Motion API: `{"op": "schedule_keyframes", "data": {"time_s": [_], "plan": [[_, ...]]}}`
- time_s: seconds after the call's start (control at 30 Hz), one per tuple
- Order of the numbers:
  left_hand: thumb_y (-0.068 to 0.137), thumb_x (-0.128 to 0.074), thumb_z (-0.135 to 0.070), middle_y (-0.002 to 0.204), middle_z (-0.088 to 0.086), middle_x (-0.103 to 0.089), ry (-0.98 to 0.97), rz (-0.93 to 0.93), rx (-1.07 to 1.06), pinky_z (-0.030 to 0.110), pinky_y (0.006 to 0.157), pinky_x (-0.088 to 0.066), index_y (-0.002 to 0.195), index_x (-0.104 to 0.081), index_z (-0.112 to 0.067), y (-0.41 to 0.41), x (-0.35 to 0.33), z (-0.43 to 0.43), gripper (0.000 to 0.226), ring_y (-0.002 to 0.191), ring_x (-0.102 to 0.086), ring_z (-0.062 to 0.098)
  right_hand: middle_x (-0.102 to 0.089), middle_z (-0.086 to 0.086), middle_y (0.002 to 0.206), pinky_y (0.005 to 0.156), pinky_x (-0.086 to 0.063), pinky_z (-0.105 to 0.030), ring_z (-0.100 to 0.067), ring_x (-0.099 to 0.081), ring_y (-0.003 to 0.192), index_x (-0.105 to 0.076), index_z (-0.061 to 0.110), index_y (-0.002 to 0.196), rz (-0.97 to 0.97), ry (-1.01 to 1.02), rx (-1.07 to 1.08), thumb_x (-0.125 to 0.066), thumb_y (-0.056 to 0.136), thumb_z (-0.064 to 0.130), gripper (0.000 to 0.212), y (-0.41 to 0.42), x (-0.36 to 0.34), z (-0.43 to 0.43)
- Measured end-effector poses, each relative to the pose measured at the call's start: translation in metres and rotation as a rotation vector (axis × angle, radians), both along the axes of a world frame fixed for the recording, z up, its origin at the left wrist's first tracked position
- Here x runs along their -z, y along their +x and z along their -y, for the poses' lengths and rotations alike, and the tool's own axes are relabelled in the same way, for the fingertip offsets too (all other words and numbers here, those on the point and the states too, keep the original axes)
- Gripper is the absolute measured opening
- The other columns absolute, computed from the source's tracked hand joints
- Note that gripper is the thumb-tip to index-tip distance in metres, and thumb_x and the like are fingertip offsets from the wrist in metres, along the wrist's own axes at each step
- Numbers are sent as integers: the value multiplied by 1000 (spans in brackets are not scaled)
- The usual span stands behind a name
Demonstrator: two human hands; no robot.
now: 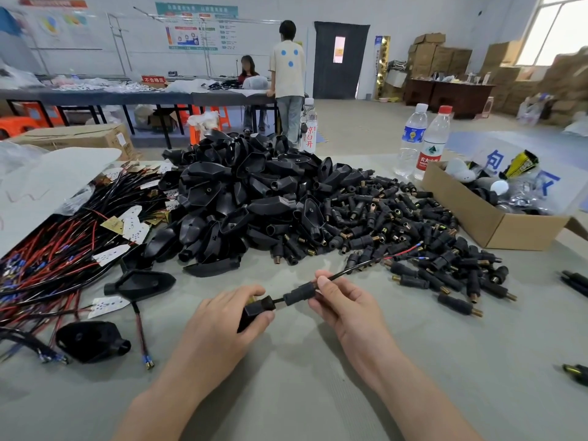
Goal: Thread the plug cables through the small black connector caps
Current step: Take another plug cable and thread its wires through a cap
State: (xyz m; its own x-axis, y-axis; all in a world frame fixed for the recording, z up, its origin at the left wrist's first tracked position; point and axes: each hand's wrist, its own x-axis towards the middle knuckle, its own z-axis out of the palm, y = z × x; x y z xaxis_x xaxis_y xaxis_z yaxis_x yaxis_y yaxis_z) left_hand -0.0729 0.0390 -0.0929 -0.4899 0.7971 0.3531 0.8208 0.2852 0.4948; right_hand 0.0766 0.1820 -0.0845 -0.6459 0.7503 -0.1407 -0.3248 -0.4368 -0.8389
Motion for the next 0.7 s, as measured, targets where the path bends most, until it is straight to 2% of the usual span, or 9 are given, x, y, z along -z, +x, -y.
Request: {"op": "schedule_keyframes", "data": {"time_s": [0.07,0.17,0.3,0.43,0.53,0.7], "plan": [[92,-59,-52,95,-36,-51,3,33,18,9,84,-33,120,-56,-41,0,-1,0,30,105,-40,-20,-73,-3,99,78,-56,-17,-9,-70,89,-74,6,98,-1,-6,12,-66,93,13,11,-1,1,1],[92,-59,-53,97,-35,-53,1,56,45,10,80,-36,119,-55,-42,3,-2,0,30,101,-46,-13,-73,-2,88,78,-55,-16,-7,-70,85,-72,7,101,-10,-3,-10,-67,92,14,13,-3,2,2],[90,-57,-56,100,-39,-51,-5,46,49,11,75,-39,120,-53,-44,4,-4,-1,32,99,-47,-15,-74,1,87,78,-54,-15,-7,-71,88,-72,5,103,-35,-1,-41,-72,81,19,26,-6,3,2],[87,-55,-62,101,-42,-47,7,32,16,11,77,-37,128,-53,-44,2,-3,0,46,97,-43,-18,-75,-3,96,87,-55,-19,-15,-70,97,-72,10,108,-39,80,-128,-76,70,19,40,-5,3,2],[79,-44,-73,104,-40,-49,15,41,24,18,82,-41,134,-50,-44,3,-4,-1,62,98,-44,-15,-75,-3,96,87,-54,-19,-15,-70,98,-71,10,109,-53,88,-131,-75,70,17,40,-3,1,1],[79,-43,-75,108,-38,-51,-15,81,63,11,82,-39,138,-46,-45,4,-5,1,66,106,-45,-16,-75,-4,98,84,-54,-19,-14,-71,96,-73,12,109,-62,84,-114,-75,72,15,37,-2,0,0]]}}
